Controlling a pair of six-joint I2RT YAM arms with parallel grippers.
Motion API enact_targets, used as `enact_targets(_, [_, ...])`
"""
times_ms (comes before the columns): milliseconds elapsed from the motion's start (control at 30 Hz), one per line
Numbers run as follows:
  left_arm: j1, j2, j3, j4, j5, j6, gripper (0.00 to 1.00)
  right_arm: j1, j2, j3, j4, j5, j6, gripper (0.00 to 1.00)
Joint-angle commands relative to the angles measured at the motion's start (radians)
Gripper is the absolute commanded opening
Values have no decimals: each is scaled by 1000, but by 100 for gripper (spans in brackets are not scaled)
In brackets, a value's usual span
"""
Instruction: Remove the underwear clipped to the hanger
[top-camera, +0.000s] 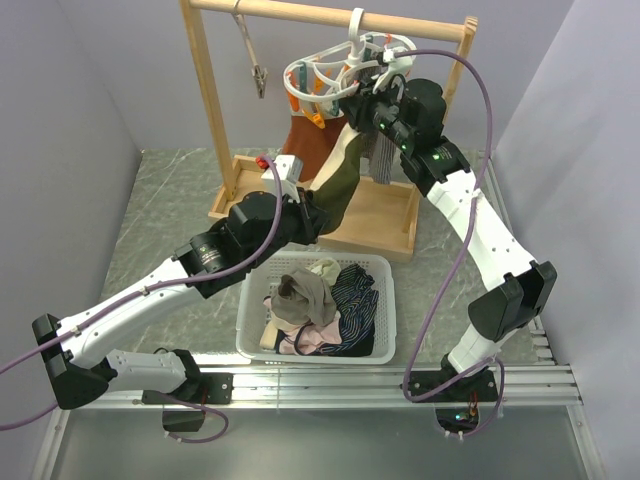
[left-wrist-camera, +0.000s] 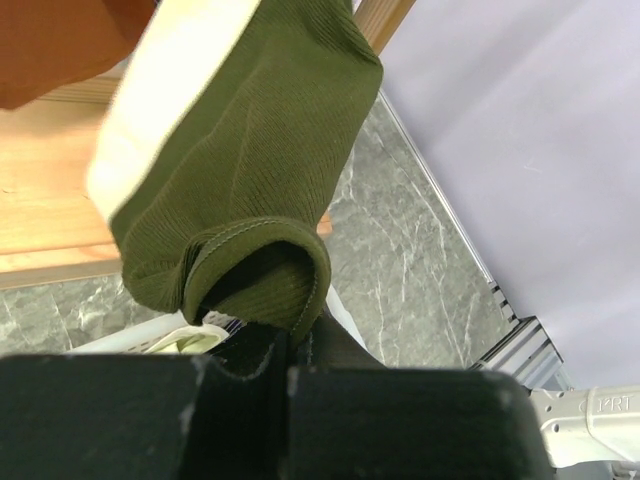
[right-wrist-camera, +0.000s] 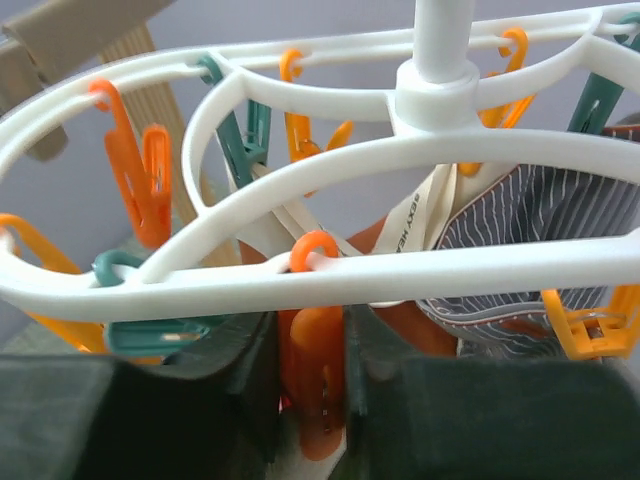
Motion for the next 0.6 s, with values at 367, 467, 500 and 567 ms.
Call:
enact_targets(367, [-3, -5, 86, -16, 28, 22, 1, 3, -54, -6, 134, 6, 73, 0])
enact_targets(467, [-3, 10, 117, -74, 134, 47, 1, 1, -63, -9, 122, -5, 79, 0])
enact_targets(500, [-3, 19, 123, -94, 219, 59, 1, 3, -63, -4, 117, -9, 79, 0])
enact_targets(567, [-3, 33, 119, -134, 293, 61, 1, 3, -71, -10, 116, -18, 80, 0])
